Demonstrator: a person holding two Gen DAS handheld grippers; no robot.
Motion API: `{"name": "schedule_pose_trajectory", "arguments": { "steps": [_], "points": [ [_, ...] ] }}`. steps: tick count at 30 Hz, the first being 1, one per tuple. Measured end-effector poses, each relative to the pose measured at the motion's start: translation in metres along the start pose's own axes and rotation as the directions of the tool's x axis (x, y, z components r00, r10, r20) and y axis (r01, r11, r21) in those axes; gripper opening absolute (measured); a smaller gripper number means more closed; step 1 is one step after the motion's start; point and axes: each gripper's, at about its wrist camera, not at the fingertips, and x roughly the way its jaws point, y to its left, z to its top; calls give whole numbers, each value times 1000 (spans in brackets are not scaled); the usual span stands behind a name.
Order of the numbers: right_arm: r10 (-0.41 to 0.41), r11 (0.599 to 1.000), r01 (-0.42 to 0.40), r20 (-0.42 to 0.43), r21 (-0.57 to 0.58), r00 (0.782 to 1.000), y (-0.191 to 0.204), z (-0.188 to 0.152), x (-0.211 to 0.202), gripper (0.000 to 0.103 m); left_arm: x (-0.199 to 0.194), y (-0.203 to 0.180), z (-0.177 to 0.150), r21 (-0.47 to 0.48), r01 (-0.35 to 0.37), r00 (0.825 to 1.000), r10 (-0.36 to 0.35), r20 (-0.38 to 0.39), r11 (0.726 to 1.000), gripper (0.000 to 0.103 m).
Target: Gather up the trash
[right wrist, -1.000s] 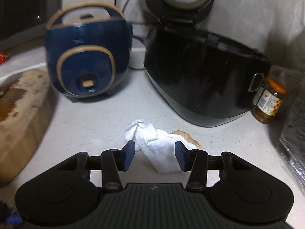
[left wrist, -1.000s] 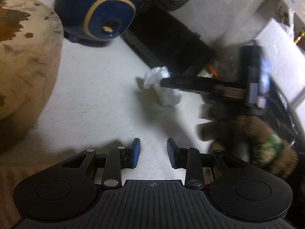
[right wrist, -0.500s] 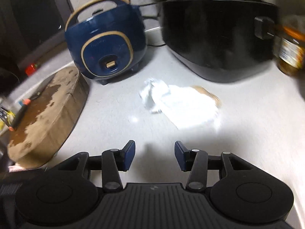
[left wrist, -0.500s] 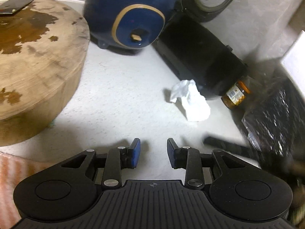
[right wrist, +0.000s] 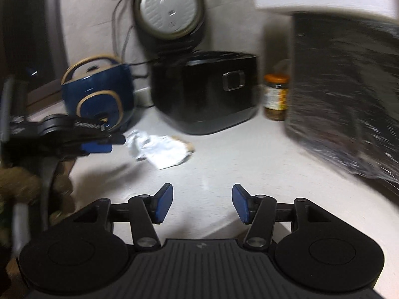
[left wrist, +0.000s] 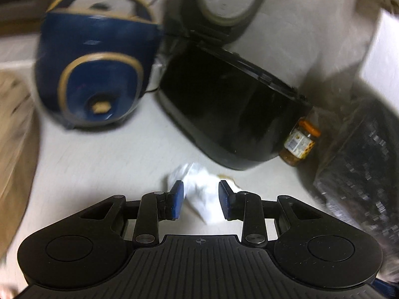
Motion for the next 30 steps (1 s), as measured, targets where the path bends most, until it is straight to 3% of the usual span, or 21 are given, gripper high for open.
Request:
{"name": "schedule_pose_trajectory", "arguments": {
  "steps": [5, 9, 15, 19, 22, 26, 30],
  "points": [
    [-81, 996, 81, 4, 22, 997, -5, -17, -11, 53, 33, -9, 11, 96, -51, 999, 52, -6, 994, 34],
    [-107, 993, 109, -40, 52, 994, -11, -29, -13, 53, 53, -5, 6, 119, -53, 992, 66, -107, 991, 34],
    [-146, 985, 151, -63, 86, 987, -17, -36, -18, 53, 40, -14, -17, 158, 55, 985, -28, -170, 986, 34],
    [-150, 981, 159, -86, 109, 985, -16, -38, -15, 53, 28, -10, -33, 107, 125, 969, -98, -225, 986, 34],
    [-140, 982, 149, -82, 118, 987, -12, -39, -16, 53, 20, -3, -36, 100, 136, 962, -107, -251, 986, 34],
    [-113, 985, 122, -78, 118, 991, -5, -39, -14, 53, 4, 12, -28, 40, 179, 964, -167, -207, 983, 34],
    [-92, 990, 101, -93, 98, 991, 2, -38, -6, 53, -10, 33, -6, -107, 153, 988, -153, 5, 982, 34]
  ]
}}
